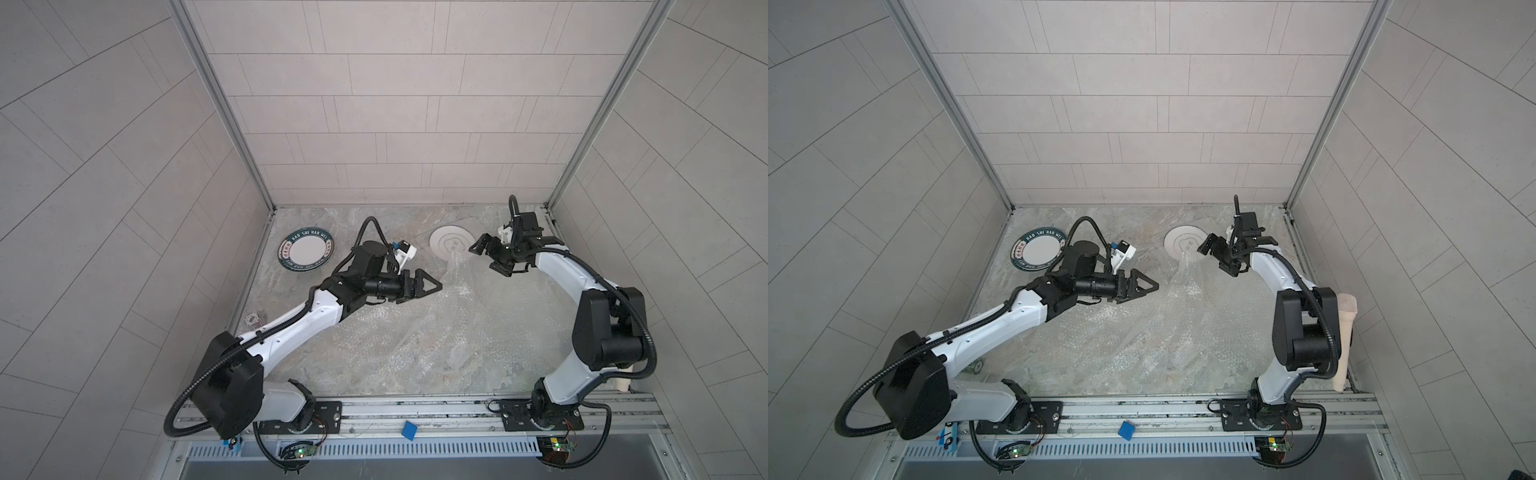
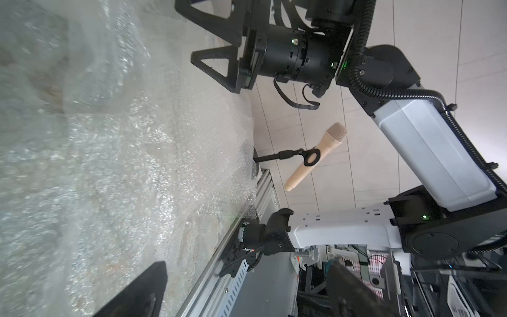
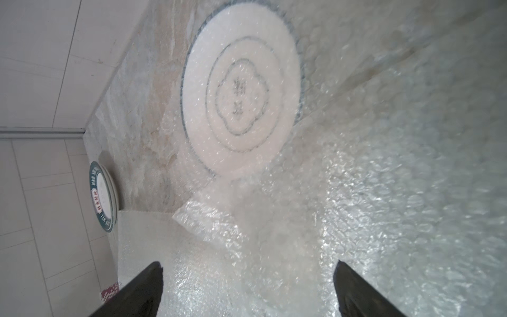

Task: Unpack dinner plates from bubble wrap
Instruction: Pick up the bubble wrap from the center of the board.

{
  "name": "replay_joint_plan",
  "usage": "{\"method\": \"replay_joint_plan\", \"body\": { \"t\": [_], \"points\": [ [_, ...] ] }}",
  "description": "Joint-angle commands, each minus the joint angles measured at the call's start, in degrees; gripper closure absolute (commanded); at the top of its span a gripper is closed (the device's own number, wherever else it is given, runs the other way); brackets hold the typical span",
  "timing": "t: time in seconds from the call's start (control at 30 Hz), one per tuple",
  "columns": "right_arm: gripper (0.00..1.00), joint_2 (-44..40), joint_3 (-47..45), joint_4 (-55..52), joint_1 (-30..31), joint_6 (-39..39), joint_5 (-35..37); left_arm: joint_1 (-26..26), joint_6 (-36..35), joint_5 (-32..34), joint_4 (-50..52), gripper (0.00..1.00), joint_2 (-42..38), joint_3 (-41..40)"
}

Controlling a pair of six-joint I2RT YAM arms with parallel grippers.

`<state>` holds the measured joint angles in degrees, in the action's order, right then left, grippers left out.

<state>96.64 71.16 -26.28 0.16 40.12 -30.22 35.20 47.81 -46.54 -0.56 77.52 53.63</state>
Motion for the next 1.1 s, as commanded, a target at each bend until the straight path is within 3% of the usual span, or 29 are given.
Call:
{"method": "replay_joint_plan", "body": {
  "t": [0.0, 0.17, 0.37, 0.9, 1.07],
  "points": [
    [0.03, 4.6, 3.7, 2.2, -0.6, -0.5, 4.3, -2.3, 0.3, 5.6, 1.1, 0.03, 1.5, -1.3],
    [0.05, 14.4, 9.8, 4.4, -1.1, -2.2, 3.4, -3.7, 8.1, 5.7, -11.4, 0.03, 10.0, -1.7],
    [0.05, 23.4, 18.8, 1.8, -1.5, -4.3, 3.6, -3.5, 8.7, 4.8, -13.0, 0.03, 15.9, 1.3],
    [0.07, 37.7, 39.6, -5.9, 0.8, -8.6, -3.0, -3.6, 11.1, 5.1, -16.3, 0.00, 17.7, 0.0],
    [0.10, 38.3, 40.0, -10.3, 1.3, -10.9, 2.4, -3.8, 11.3, 5.1, -16.3, 0.00, 17.5, -0.1]
  ]
}}
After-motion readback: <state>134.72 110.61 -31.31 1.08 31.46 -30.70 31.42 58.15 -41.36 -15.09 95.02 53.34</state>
